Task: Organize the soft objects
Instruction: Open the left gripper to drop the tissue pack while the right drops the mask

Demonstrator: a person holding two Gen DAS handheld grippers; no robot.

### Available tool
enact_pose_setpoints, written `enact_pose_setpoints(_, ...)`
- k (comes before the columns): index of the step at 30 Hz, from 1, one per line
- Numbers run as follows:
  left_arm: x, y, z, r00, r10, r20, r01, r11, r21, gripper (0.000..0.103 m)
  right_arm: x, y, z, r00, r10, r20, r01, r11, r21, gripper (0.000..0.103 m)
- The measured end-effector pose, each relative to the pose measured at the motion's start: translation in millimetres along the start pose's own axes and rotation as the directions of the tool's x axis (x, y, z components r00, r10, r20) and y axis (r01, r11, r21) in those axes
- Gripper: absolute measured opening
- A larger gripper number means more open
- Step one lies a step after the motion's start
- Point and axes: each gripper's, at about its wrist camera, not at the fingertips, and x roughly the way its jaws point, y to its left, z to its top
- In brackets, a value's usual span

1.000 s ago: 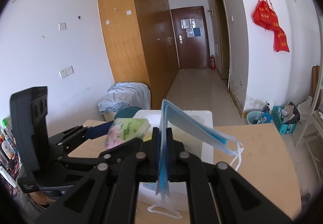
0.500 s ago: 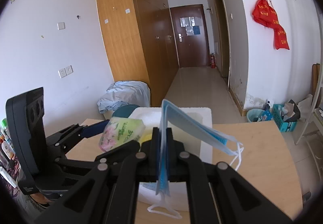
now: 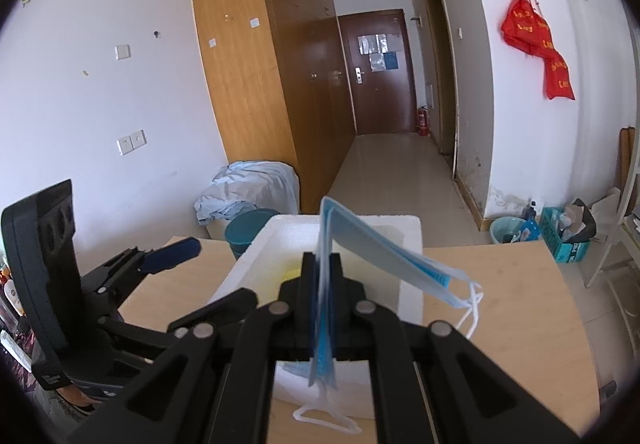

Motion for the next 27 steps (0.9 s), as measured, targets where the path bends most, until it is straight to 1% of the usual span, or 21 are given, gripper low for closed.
enact_pose_setpoints(5, -14.5, 11.7, -1.4, 1.0, 0.007, 0.012, -0.007, 1.0, -0.021, 0.094, 4.7, 7.3, 1.0, 1.0, 0.014, -0.005, -0.014, 1.0, -0.015, 0.007)
enact_pose_setpoints(7, -19.7, 17.2, -2.2, 0.999, 0.028, 0.024, -0.028, 0.999, -0.026, 0.094, 7.3, 10.1, 1.4, 1.0, 0.017, -0.006, -0.017, 1.0, -0.019, 0.007)
enact_pose_setpoints(14, -25.3, 35.6, -1.7, 0.999, 0.04, 0.032, -0.038, 0.997, -0.068, 0.094, 20.9, 11.7, 2.5, 1.0, 0.022, -0.017, -0.023, 0.999, -0.026, 0.007)
enact_pose_setpoints(20, -23.6, 40.2, -1.8, 0.999, 0.04, 0.019, -0.039, 0.996, -0.08, 0.094, 35.5, 9.3, 4.3, 1.0, -0.013, -0.028, 0.011, 0.999, -0.052, 0.007)
enact_pose_setpoints(25, -25.0, 42.4, -2.5, 0.999, 0.043, 0.022, -0.041, 0.995, -0.089, 0.094, 39.9, 5.3, 0.1, 0.998, -0.046, -0.045, 0.045, 0.998, -0.034, 0.007)
enact_pose_setpoints(27, -24.1, 42.7, -2.7, 0.999, 0.046, 0.019, -0.044, 0.995, -0.088, 0.094, 39.9, 2.9, -1.1, 0.998, -0.042, -0.054, 0.041, 0.999, -0.022, 0.008)
